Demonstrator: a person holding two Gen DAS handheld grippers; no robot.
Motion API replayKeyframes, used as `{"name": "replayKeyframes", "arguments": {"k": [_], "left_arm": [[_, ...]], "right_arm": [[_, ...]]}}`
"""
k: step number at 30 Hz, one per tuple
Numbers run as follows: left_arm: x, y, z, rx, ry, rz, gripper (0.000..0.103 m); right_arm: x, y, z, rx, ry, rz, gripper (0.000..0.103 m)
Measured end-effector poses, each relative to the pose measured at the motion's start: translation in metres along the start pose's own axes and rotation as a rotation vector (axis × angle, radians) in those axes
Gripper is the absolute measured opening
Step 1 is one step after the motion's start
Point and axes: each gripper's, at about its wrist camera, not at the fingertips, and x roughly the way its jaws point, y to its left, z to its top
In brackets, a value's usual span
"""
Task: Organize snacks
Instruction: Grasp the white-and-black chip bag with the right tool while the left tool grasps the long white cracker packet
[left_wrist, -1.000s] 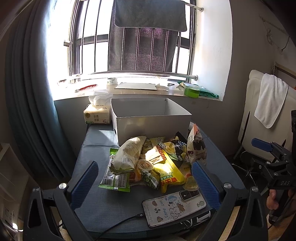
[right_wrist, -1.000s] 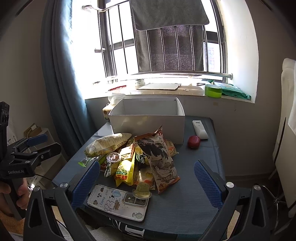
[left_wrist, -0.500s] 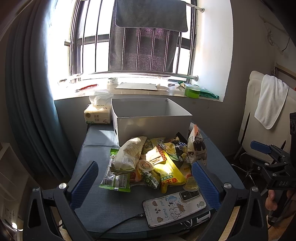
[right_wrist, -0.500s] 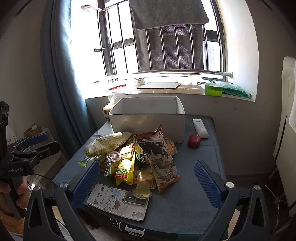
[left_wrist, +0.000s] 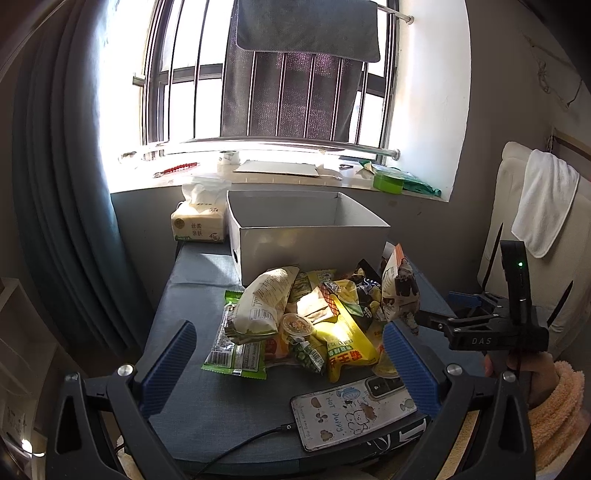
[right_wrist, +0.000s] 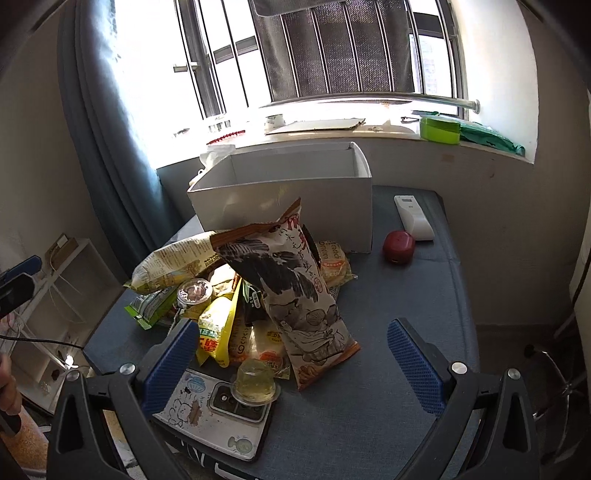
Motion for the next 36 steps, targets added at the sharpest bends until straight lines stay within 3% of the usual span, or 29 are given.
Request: {"name": "replayKeyframes", "arguments": {"k": [6, 8, 9, 12, 19, 23, 27, 31, 32, 34, 35, 36], "left_arm": [[0.008, 0.006, -0.006, 0.0, 0.027, 0.01, 0.103], [0.012, 0.008, -0.007, 0.0, 0.035, 0.018, 0.103], [0.014, 0.009, -0.008, 0.0, 0.04, 0.018, 0.103], [0.018, 0.01, -0.009, 0.003, 0.048, 0.012, 0.103], [0.057, 0.02, 0.007, 0.035, 0.11, -0.028, 0.103], [0.107, 0.028, 0.026, 0.047, 0.212, -0.1, 0.103], [0.174, 0.041, 0.04, 0.006, 0.366, -0.162, 0.103], [0.224, 0.047, 0.039, -0.006, 0.471, -0.12, 0.1], [0.232, 0.045, 0.037, 0.008, 0.491, -0.117, 0.097], [0.246, 0.043, 0.031, 0.024, 0.534, -0.092, 0.082], [0.251, 0.041, 0.028, 0.03, 0.55, -0.085, 0.061], [0.251, 0.039, 0.025, 0.042, 0.544, -0.077, 0.049]], "right_arm": [[0.053, -0.006, -0.003, -0.08, 0.057, -0.039, 0.103], [0.063, -0.006, -0.006, -0.098, 0.066, -0.041, 0.089], [0.069, -0.01, -0.007, -0.085, 0.099, -0.033, 0.055], [0.065, -0.022, -0.007, -0.018, 0.076, 0.006, 0.044], [0.014, -0.052, -0.008, 0.105, -0.038, 0.08, 0.042], [-0.02, -0.055, -0.013, 0.142, -0.1, 0.115, 0.042], [-0.044, -0.048, -0.018, 0.155, -0.137, 0.147, 0.042], [-0.056, -0.04, -0.023, 0.131, -0.151, 0.155, 0.042], [-0.058, -0.038, -0.024, 0.126, -0.15, 0.155, 0.042], [-0.059, -0.037, -0.026, 0.115, -0.146, 0.157, 0.042], [-0.059, -0.037, -0.026, 0.114, -0.144, 0.158, 0.042], [-0.057, -0.037, -0.026, 0.112, -0.14, 0.16, 0.042]]}}
